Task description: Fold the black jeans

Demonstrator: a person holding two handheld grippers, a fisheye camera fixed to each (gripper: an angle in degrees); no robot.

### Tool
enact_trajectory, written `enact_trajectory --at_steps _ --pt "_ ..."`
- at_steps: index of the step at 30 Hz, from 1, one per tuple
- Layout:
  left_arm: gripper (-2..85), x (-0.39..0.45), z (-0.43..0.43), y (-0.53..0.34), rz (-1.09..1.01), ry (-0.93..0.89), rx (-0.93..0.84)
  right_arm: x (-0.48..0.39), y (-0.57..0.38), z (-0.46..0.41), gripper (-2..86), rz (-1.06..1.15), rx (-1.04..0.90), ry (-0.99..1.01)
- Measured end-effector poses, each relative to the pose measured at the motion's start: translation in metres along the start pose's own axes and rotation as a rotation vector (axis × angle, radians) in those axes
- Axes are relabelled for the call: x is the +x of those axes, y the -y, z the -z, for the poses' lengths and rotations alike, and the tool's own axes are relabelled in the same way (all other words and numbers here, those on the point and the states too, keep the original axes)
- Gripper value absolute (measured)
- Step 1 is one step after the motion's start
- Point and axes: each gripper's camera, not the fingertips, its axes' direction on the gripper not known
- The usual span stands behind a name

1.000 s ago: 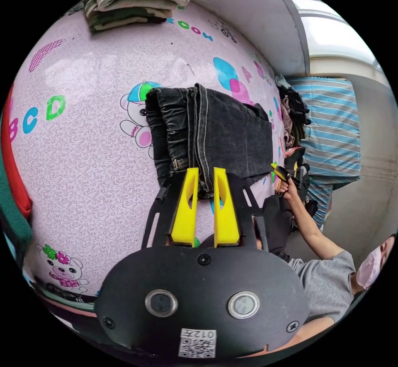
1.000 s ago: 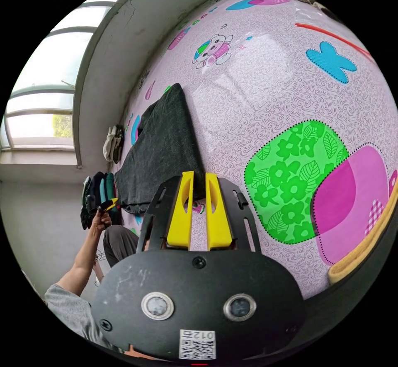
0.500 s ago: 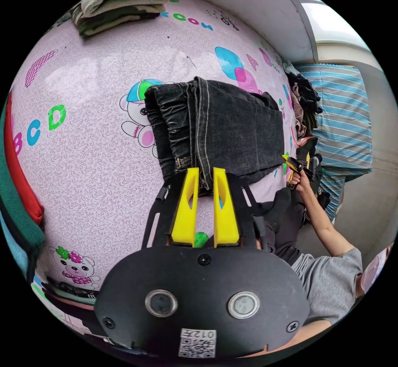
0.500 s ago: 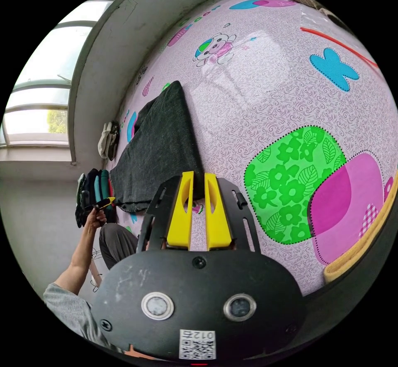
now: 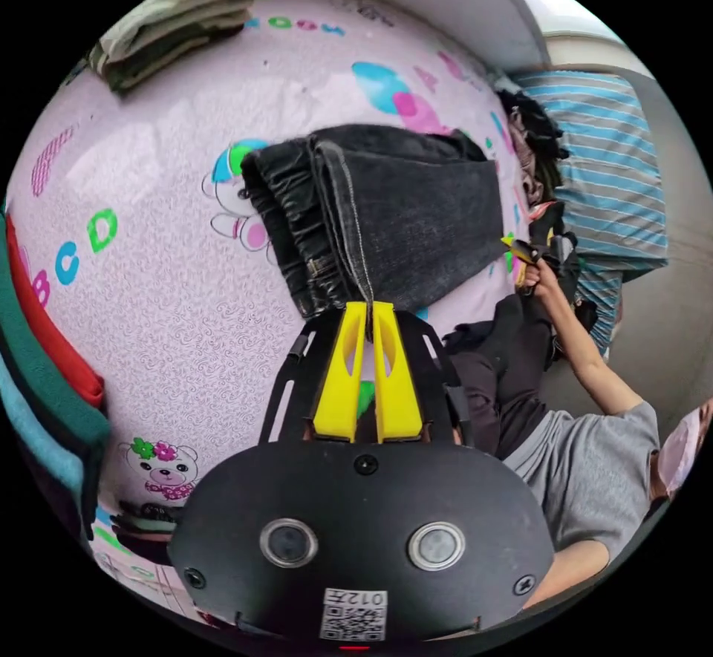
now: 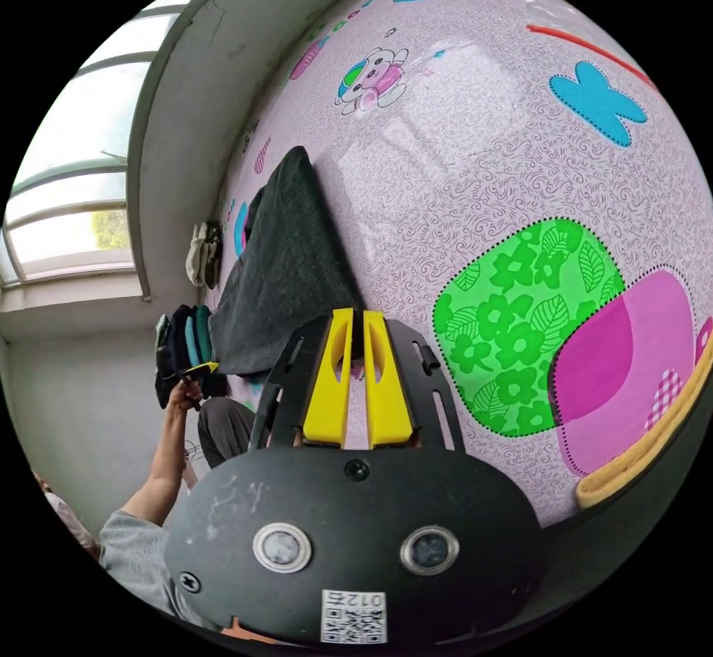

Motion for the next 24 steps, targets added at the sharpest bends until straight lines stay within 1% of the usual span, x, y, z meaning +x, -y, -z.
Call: enact_trajectory --at_steps 2,5,9,11,13,14,15,16,17,19,24 --pt "0.0 -0.007 -0.013 0.000 0.039 -0.003 0.005 -0.004 0.001 0.001 0.4 0.005 -0.003 -0.042" --pt "0.0 -0.013 -0.013 -0.007 0.051 -0.065 0.053 -0.005 0.000 0.006 0.4 0.014 -0.003 -0.040" --pt "0.1 -0.001 0.007 -0.015 -0.014 -0.129 0.146 0.001 -0.002 0.011 0.3 -0.001 0.008 -0.002" --pt "0.2 0.010 0.018 -0.013 -0.061 -0.103 0.189 0.001 -0.004 0.014 0.3 0.002 0.015 0.008" --pt "0.4 0.022 0.023 -0.010 -0.122 -0.013 0.223 0.000 -0.005 0.017 0.3 0.001 0.022 0.006" --pt "0.5 0.021 0.018 -0.007 -0.111 0.010 0.199 -0.001 -0.006 0.018 0.4 0.000 0.026 0.004" --pt "0.7 0.014 0.003 -0.002 -0.063 0.031 0.128 -0.002 -0.006 0.018 0.4 0.001 0.028 0.002" --pt "1.1 0.008 -0.011 0.000 -0.025 0.039 0.099 -0.003 -0.007 0.020 0.4 0.002 0.029 -0.002" --pt "1.3 0.006 -0.015 0.000 -0.015 0.043 0.102 -0.004 -0.007 0.021 0.5 0.002 0.030 -0.002" --pt "2.5 -0.001 -0.022 -0.006 0.032 0.015 0.161 -0.006 -0.007 0.022 0.5 0.000 0.031 -0.003" --pt "5.7 -0.005 -0.026 -0.015 0.067 -0.044 0.193 -0.008 -0.005 0.026 0.6 0.004 0.029 0.005"
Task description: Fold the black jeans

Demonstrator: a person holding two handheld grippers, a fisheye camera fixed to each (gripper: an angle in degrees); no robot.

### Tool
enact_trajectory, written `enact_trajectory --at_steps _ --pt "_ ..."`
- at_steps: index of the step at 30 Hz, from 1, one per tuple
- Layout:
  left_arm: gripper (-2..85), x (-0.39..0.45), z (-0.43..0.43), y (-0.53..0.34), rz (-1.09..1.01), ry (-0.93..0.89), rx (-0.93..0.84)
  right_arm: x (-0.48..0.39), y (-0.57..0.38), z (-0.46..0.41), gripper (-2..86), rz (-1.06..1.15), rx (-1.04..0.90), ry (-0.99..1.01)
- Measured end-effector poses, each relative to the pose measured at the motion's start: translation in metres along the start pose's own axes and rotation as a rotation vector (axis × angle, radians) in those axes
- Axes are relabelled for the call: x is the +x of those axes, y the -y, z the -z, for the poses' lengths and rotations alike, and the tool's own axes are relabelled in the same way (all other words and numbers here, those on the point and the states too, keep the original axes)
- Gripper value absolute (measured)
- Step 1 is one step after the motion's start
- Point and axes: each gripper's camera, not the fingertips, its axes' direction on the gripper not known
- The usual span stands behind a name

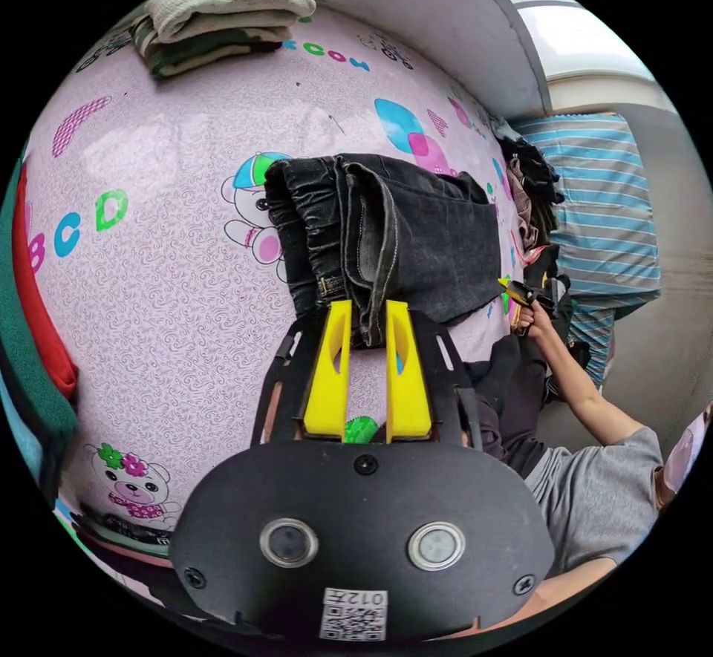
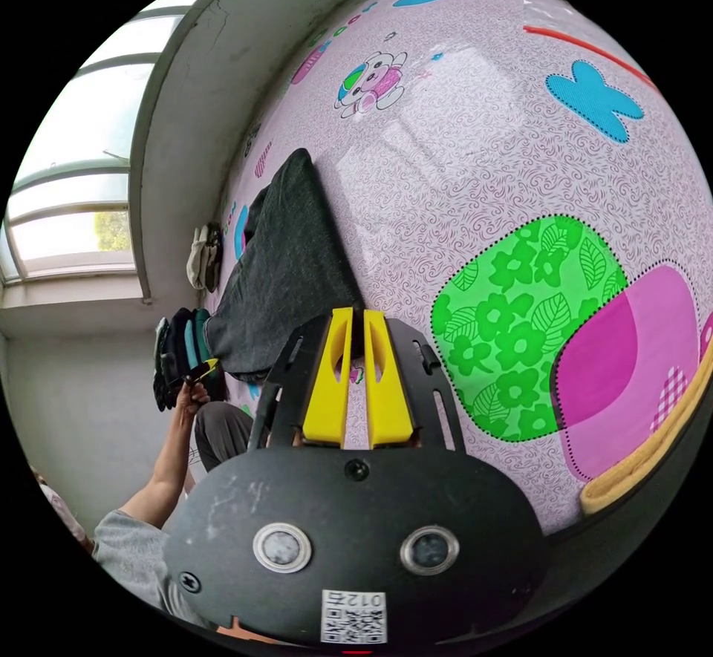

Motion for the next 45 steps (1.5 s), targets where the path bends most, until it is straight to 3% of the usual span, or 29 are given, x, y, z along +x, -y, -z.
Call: enact_trajectory --at_steps 9,14,19,25,31,37,45 --pt "5.4 0.017 -0.021 0.009 -0.065 0.107 -0.022 -0.007 0.004 0.003 0.5 -0.002 0.006 0.000" --pt "4.5 0.030 -0.009 0.006 -0.113 0.090 0.083 -0.012 0.008 0.003 0.4 0.004 0.011 -0.004" --pt "3.4 0.017 -0.036 0.016 -0.035 0.097 -0.013 -0.014 0.014 0.002 0.4 -0.002 0.008 0.008" --pt "2.0 0.019 -0.029 0.024 -0.082 0.046 -0.040 -0.029 0.025 0.002 0.4 0.044 -0.012 -0.013" --pt "2.0 -0.007 -0.061 0.033 0.046 -0.004 -0.115 -0.037 0.031 -0.010 0.3 0.048 -0.007 -0.053" --pt "2.0 0.000 -0.030 0.013 0.010 0.038 0.043 -0.049 0.037 -0.017 0.4 0.087 -0.003 -0.108" --pt "1.1 0.076 -0.053 0.046 -0.193 0.120 0.008 -0.046 0.033 0.007 0.8 0.090 -0.036 -0.216"
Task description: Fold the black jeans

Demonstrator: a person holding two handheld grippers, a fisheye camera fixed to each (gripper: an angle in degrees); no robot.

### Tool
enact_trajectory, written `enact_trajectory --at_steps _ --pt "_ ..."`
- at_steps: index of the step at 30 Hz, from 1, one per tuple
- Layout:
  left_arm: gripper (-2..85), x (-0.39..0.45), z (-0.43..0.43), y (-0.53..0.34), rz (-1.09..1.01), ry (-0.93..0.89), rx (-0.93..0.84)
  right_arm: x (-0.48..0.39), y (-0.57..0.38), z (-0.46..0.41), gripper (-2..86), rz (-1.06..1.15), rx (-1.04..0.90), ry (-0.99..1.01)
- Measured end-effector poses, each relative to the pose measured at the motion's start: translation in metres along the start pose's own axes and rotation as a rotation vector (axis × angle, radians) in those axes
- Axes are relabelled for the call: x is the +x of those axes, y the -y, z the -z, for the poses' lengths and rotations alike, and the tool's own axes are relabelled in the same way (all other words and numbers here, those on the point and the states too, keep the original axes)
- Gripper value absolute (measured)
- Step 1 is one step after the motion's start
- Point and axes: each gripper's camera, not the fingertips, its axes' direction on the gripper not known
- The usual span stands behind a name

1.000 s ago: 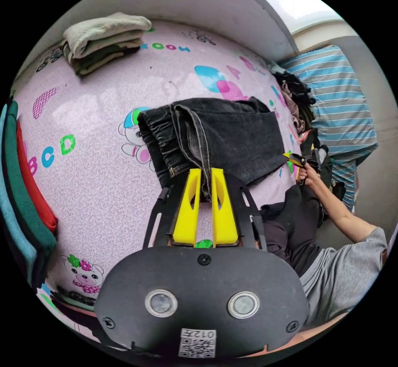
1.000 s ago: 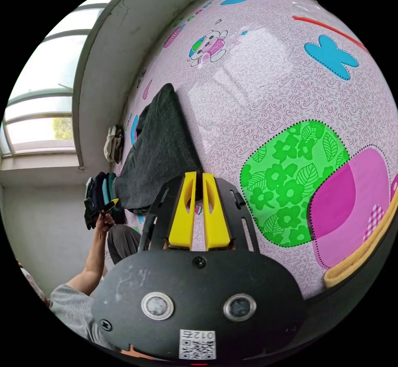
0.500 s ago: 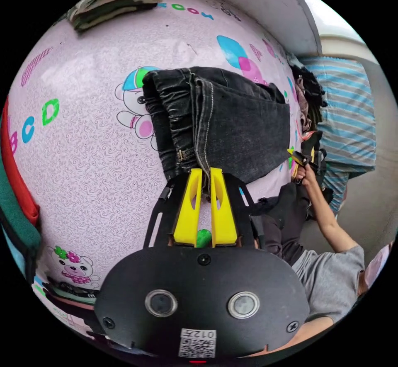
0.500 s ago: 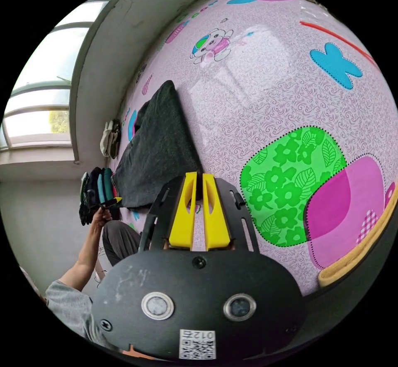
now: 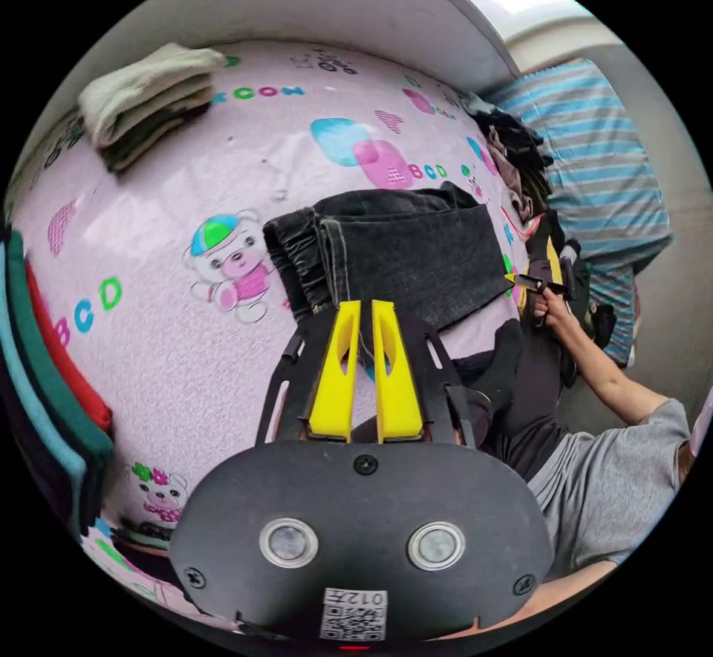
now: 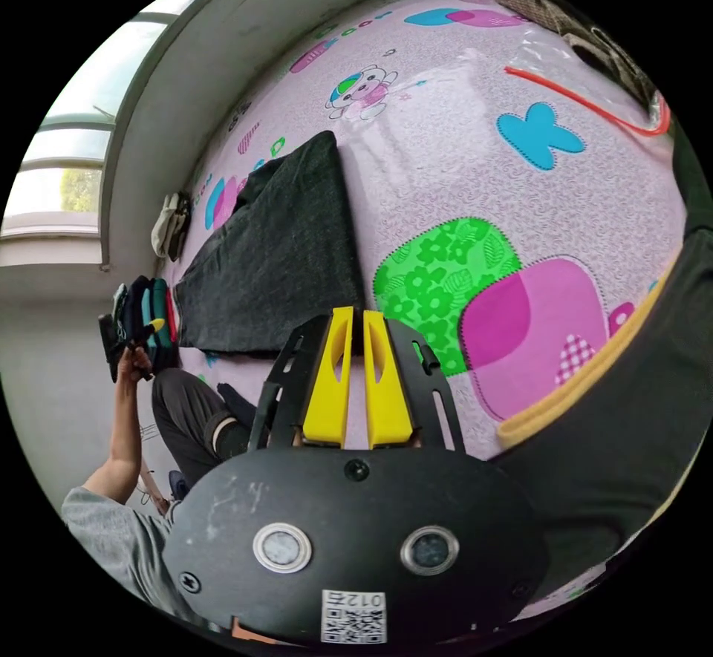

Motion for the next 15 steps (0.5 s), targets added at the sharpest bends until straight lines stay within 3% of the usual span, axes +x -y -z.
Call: enact_trajectory --at_steps 5,9,15 --pt "0.8 0.056 -0.054 0.050 -0.136 0.041 -0.118 0.015 -0.006 0.014 2.6 -0.021 -0.126 -0.098" --pt "0.6 0.069 -0.086 0.069 -0.121 0.169 -0.127 0.018 0.011 0.044 7.0 0.004 0.031 -0.104" --pt "0.5 0.045 -0.104 0.068 -0.010 0.164 -0.080 0.025 0.094 0.027 8.7 -0.012 0.081 0.071"
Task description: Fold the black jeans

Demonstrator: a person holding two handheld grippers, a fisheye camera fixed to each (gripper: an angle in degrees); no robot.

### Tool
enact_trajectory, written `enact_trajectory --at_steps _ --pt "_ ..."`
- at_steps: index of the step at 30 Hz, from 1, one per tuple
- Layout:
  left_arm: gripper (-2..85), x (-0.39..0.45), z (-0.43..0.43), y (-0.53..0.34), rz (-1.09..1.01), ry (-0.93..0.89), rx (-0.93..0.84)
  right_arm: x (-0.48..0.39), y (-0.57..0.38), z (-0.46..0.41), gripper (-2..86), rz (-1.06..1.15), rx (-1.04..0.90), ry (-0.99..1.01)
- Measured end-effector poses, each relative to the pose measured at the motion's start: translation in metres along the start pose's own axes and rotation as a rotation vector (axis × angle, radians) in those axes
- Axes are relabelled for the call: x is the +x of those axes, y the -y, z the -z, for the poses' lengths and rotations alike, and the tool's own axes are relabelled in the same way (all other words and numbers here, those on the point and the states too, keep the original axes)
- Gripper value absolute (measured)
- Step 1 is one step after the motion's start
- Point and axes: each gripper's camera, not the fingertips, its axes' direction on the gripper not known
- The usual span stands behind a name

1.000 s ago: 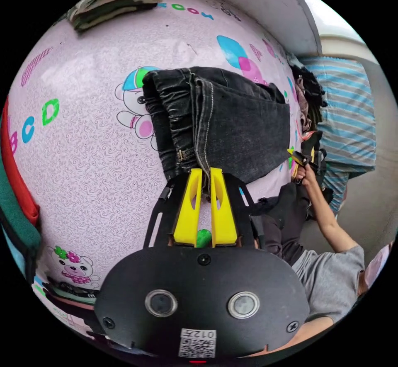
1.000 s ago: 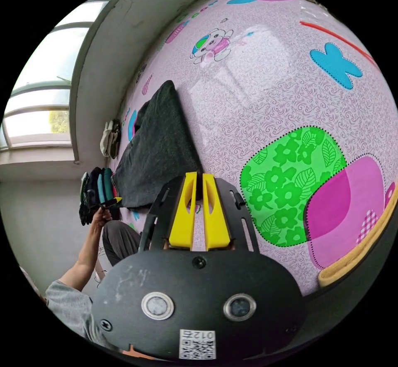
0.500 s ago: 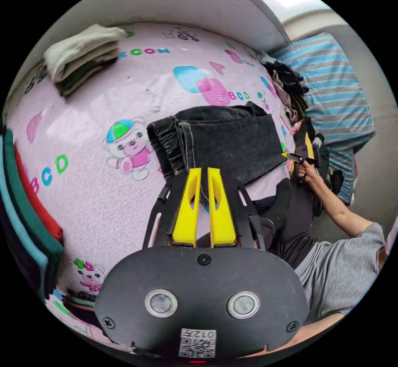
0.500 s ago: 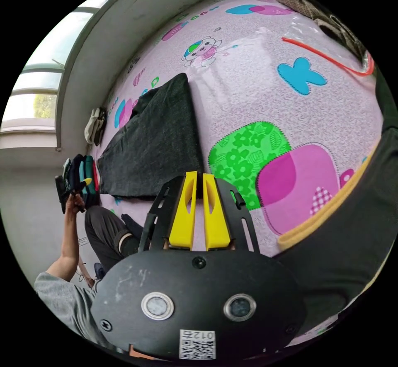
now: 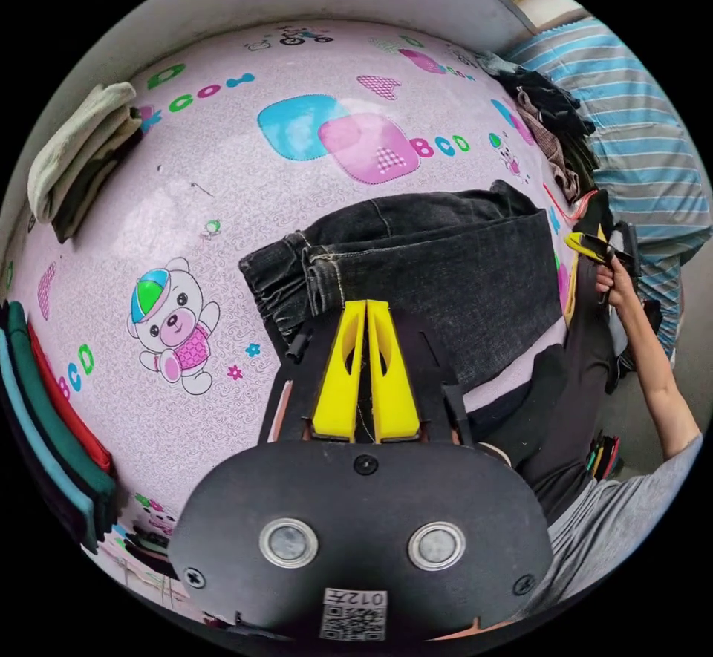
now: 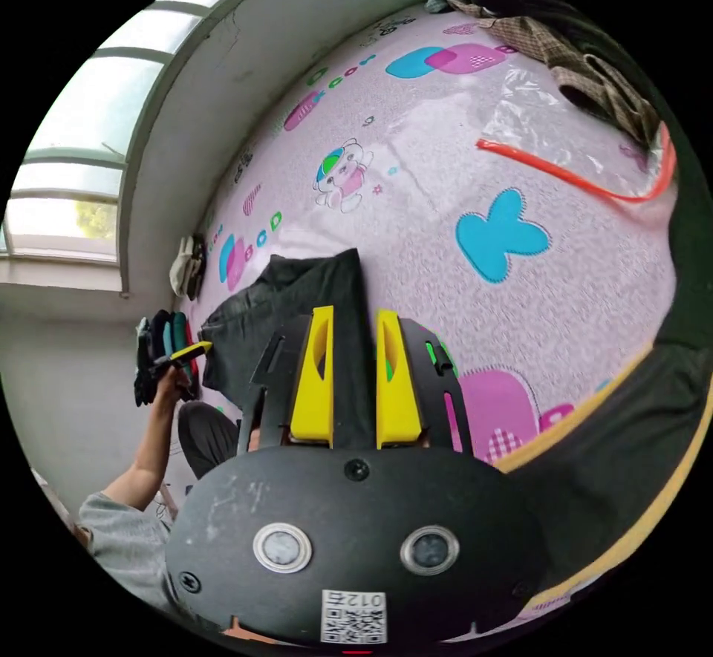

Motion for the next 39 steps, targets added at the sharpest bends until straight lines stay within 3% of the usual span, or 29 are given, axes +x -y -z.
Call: enact_trajectory --at_steps 7,10,19,21,23,29,39 --pt "0.1 -0.019 -0.021 0.000 0.054 -0.067 0.015 0.000 0.067 -0.056 7.9 -0.036 -0.053 0.084" --pt "-0.1 -0.022 -0.028 0.004 0.052 -0.066 -0.001 -0.010 0.077 -0.077 4.4 0.020 -0.120 0.014" --pt "0.3 -0.040 -0.043 0.000 0.057 -0.158 0.030 -0.031 0.067 -0.099 3.1 -0.004 0.006 -0.122" --pt "0.4 -0.038 -0.037 -0.002 0.029 -0.161 0.051 -0.047 0.070 -0.093 3.3 0.042 0.048 -0.161" --pt "0.5 -0.030 -0.024 -0.004 -0.011 -0.097 0.136 -0.085 0.077 -0.089 3.4 0.231 0.085 -0.153" --pt "0.5 -0.025 -0.027 0.013 0.000 0.023 0.207 -0.140 0.123 -0.165 6.8 0.304 -0.244 0.013" --pt "0.1 -0.051 -0.071 0.012 0.046 0.002 0.185 -0.167 0.136 -0.225 0.0 0.383 -0.376 -0.070"
